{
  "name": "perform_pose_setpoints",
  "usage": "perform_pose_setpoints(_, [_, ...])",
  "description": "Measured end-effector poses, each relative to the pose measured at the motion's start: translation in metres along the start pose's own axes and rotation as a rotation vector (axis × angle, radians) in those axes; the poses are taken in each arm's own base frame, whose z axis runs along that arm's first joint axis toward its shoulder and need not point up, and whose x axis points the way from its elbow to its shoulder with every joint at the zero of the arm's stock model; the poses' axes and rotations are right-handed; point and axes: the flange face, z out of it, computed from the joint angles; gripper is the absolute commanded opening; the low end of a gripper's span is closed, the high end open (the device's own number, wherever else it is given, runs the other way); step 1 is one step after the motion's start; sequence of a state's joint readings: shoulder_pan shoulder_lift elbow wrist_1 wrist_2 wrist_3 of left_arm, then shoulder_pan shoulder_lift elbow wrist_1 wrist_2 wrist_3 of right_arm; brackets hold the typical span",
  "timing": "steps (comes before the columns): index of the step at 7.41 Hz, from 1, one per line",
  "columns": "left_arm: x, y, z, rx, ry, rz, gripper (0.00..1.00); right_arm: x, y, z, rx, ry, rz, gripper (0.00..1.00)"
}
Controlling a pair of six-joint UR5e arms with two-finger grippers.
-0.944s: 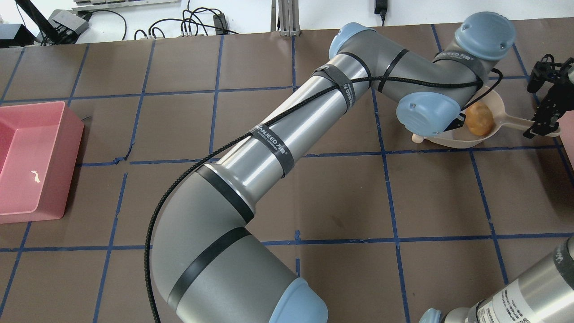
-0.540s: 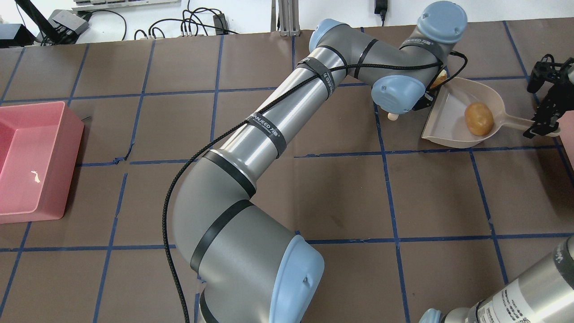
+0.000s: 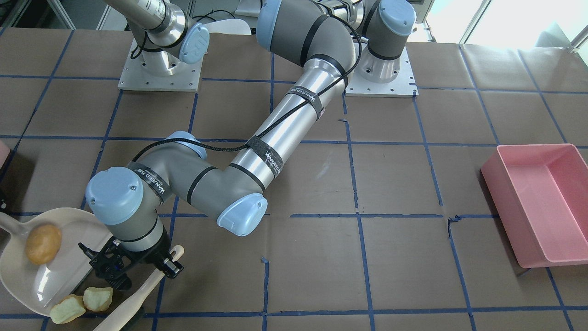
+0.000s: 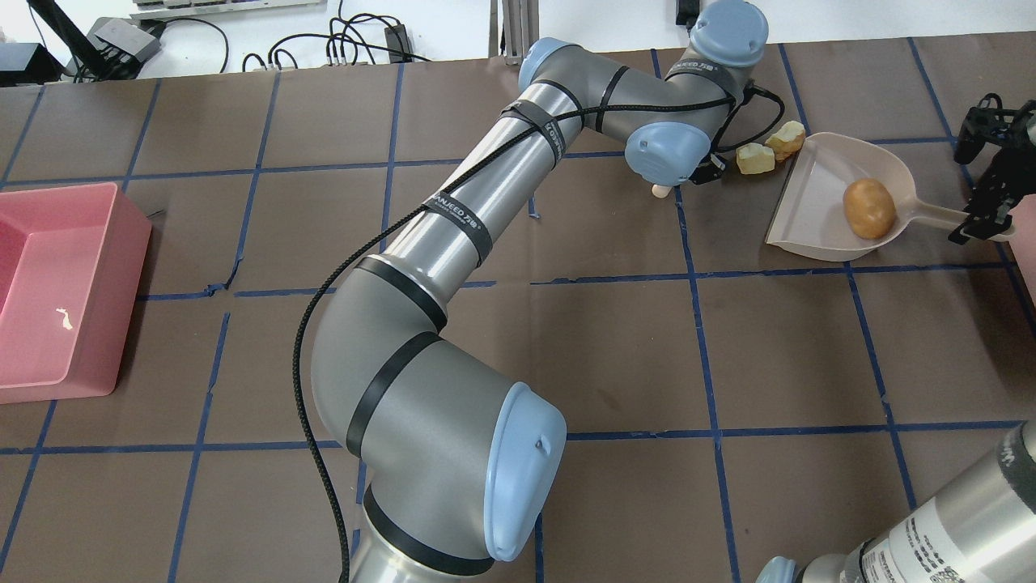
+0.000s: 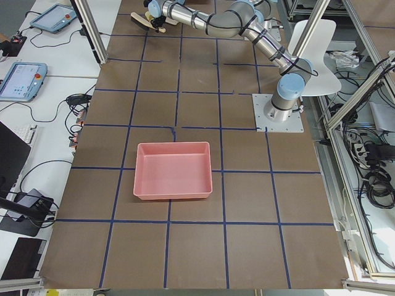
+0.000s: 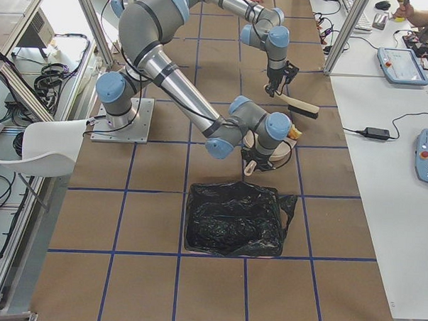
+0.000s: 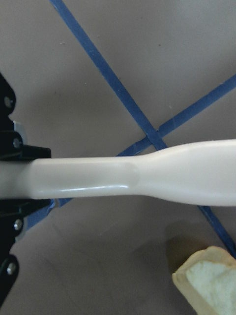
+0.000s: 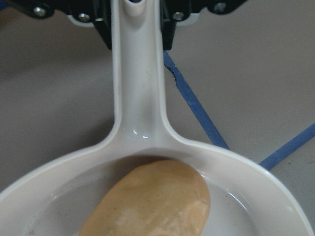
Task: Sweep and dump trash in nearest bin
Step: 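Sweep the yellow pieces into the dustpan with the left gripper's brush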
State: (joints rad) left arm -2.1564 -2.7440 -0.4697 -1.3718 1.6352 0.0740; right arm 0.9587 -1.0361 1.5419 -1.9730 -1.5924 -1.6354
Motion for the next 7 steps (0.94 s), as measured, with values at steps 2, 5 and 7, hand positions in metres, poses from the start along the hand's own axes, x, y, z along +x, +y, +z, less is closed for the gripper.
perform_pose_setpoints(2, [0.010, 0.001, 0.005, -0.004, 0.043, 0.027, 0.02, 0.003, 0.002, -0.004, -0.015, 0.007, -0.001, 0.17])
perform_pose_setpoints(5, [0.059, 0.009, 0.006, -0.024, 0.077, 0.090, 0.03, 0.010, 0.003, -0.009, -0.024, 0.021, -0.001, 0.17])
perform_pose_setpoints(7, [0.105, 0.018, -0.002, -0.042, 0.086, 0.138, 0.03, 0.011, 0.003, -0.007, -0.024, 0.017, 0.000, 0.18])
